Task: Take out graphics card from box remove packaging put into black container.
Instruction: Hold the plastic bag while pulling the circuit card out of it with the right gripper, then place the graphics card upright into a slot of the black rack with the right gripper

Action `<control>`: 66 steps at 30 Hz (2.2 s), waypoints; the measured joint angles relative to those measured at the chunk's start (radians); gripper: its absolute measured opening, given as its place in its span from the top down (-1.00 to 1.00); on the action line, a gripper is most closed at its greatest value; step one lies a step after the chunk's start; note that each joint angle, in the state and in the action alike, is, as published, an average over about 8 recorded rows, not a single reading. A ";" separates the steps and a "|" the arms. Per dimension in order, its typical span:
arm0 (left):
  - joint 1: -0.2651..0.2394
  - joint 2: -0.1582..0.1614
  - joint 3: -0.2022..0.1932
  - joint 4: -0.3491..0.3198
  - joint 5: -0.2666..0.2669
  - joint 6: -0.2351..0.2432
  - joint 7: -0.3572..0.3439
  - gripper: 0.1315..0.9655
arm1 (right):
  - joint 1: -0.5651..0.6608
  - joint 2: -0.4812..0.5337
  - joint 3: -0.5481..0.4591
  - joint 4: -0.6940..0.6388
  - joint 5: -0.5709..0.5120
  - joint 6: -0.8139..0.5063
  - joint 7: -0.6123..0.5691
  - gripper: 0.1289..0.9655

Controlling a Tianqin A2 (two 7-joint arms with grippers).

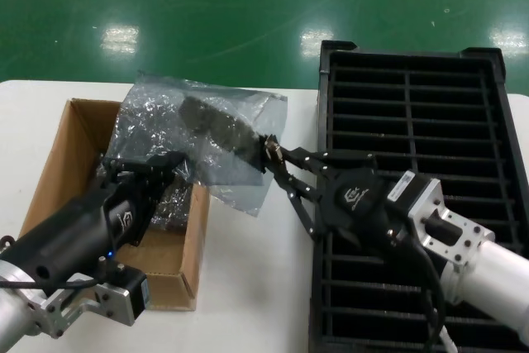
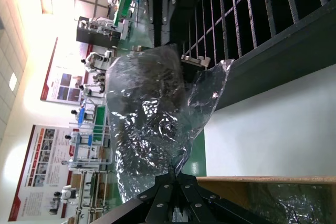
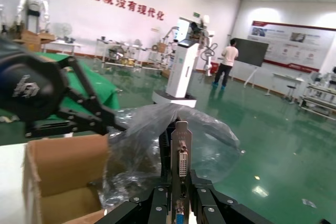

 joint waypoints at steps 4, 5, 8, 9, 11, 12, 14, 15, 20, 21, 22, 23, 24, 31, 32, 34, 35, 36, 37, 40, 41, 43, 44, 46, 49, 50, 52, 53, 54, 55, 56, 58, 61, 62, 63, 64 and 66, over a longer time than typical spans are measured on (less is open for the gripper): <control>0.000 0.000 0.000 0.000 0.000 0.000 0.000 0.98 | -0.019 0.024 -0.001 0.019 0.024 -0.006 -0.034 0.86; 0.000 0.000 0.000 0.000 0.000 0.000 0.000 0.98 | -0.025 0.035 0.002 0.027 0.033 -0.010 -0.042 0.86; 0.000 0.000 0.000 0.000 0.000 0.000 0.000 0.98 | -0.043 0.081 0.017 0.055 0.062 -0.026 -0.060 0.86; 0.000 0.000 0.000 0.000 0.000 0.000 0.000 0.98 | -0.050 0.101 0.025 0.067 0.072 -0.032 -0.063 0.86; 0.000 0.000 0.000 0.000 0.000 0.000 0.000 0.98 | -0.062 0.144 0.045 0.091 0.093 -0.047 -0.062 0.86; 0.000 0.000 0.000 0.000 0.000 0.000 0.000 0.98 | -0.068 0.167 0.057 0.104 0.103 -0.055 -0.059 0.86; 0.000 0.000 0.000 0.000 0.000 0.000 0.000 0.98 | -0.079 0.215 0.082 0.128 0.121 -0.069 -0.048 0.86; 0.000 0.000 0.000 0.000 0.000 0.000 0.000 0.98 | -0.085 0.241 0.096 0.140 0.129 -0.076 -0.040 0.86; 0.000 0.000 0.000 0.000 0.000 0.000 0.000 0.98 | -0.113 0.358 0.167 0.189 0.157 -0.100 0.008 0.86; 0.000 0.000 0.000 0.000 0.000 0.000 0.000 0.98 | -0.121 0.380 0.182 0.197 0.159 -0.102 0.019 0.86; 0.000 0.000 0.000 0.000 0.000 0.000 0.000 0.98 | -0.130 0.401 0.197 0.205 0.158 -0.104 0.030 0.86; 0.000 0.000 0.000 0.000 0.000 0.000 0.000 0.98 | -0.140 0.421 0.212 0.212 0.154 -0.104 0.042 0.86; 0.000 0.000 0.000 0.000 0.000 0.000 0.000 0.98 | -0.150 0.439 0.227 0.218 0.147 -0.105 0.056 0.86; 0.000 0.000 0.000 0.000 0.000 0.000 0.000 0.98 | -0.199 0.497 0.292 0.241 0.071 -0.099 0.136 0.86; 0.000 0.000 0.000 0.000 0.000 0.000 0.000 0.98 | -0.201 0.498 0.295 0.242 0.067 -0.098 0.140 0.86; 0.000 0.000 0.000 0.000 0.000 0.000 0.000 0.98 | -0.202 0.499 0.296 0.242 0.063 -0.098 0.142 0.86; 0.000 0.000 0.000 0.000 0.000 0.000 0.000 0.98 | -0.202 0.499 0.297 0.242 0.062 -0.098 0.143 0.86; 0.000 0.000 0.000 0.000 0.000 0.000 0.000 0.98 | -0.203 0.499 0.297 0.242 0.062 -0.098 0.143 0.86; 0.000 0.000 0.000 0.000 0.000 0.000 0.000 0.98 | -0.203 0.499 0.297 0.242 0.062 -0.098 0.143 0.86; 0.000 0.000 0.000 0.000 0.000 0.000 0.000 0.98 | -0.203 0.499 0.297 0.242 0.062 -0.098 0.143 0.86; 0.000 0.000 0.000 0.000 0.000 0.000 0.000 0.98 | -0.203 0.499 0.297 0.242 0.062 -0.098 0.143 0.86; 0.000 0.000 0.000 0.000 0.000 0.000 0.000 0.98 | -0.197 0.498 0.294 0.242 0.057 -0.101 0.147 0.86; 0.000 0.000 0.000 0.000 0.000 0.000 0.000 0.98 | -0.189 0.495 0.289 0.241 0.049 -0.106 0.153 0.86; 0.000 0.000 0.000 0.000 0.000 0.000 0.000 0.98 | -0.158 0.487 0.271 0.239 0.022 -0.127 0.177 0.86; 0.000 0.000 0.000 0.000 0.000 0.000 0.000 0.98 | -0.081 0.473 0.230 0.234 -0.039 -0.186 0.232 0.86; 0.000 0.000 0.000 0.000 0.000 0.000 0.000 0.98 | -0.048 0.469 0.213 0.232 -0.063 -0.213 0.253 0.86; 0.000 0.000 0.000 0.000 0.000 0.000 0.000 0.98 | 0.019 0.463 0.179 0.228 -0.103 -0.273 0.291 0.86; 0.000 0.000 0.000 0.000 0.000 0.000 0.000 0.98 | 0.051 0.461 0.163 0.225 -0.118 -0.305 0.307 0.86; 0.000 0.000 0.000 0.000 0.000 0.000 0.000 0.98 | 0.085 0.460 0.146 0.221 -0.131 -0.338 0.319 0.86; 0.000 0.000 0.000 0.000 0.000 0.000 0.000 0.98 | 0.119 0.459 0.128 0.215 -0.141 -0.372 0.329 0.86; 0.000 0.000 0.000 0.000 0.000 0.000 0.000 0.98 | 0.153 0.457 0.111 0.207 -0.150 -0.407 0.336 0.86; 0.000 0.000 0.000 0.000 0.000 0.000 0.000 0.98 | 0.218 0.454 0.076 0.186 -0.158 -0.477 0.344 0.86; 0.000 0.000 0.000 0.000 0.000 0.000 0.000 0.98 | 0.305 0.450 0.031 0.149 -0.151 -0.578 0.342 0.86; 0.000 0.000 0.000 0.000 0.000 0.000 0.000 0.98 | 0.329 0.449 0.018 0.137 -0.145 -0.608 0.337 0.86; 0.000 0.000 0.000 0.000 0.000 0.000 0.000 0.98 | 0.351 0.450 0.008 0.127 -0.135 -0.636 0.332 0.86; 0.000 0.000 0.000 0.000 0.000 0.000 0.000 0.98 | 0.371 0.451 -0.001 0.118 -0.124 -0.664 0.325 0.86; 0.000 0.000 0.000 0.000 0.000 0.000 0.000 0.98 | 0.404 0.455 -0.014 0.104 -0.099 -0.712 0.311 0.86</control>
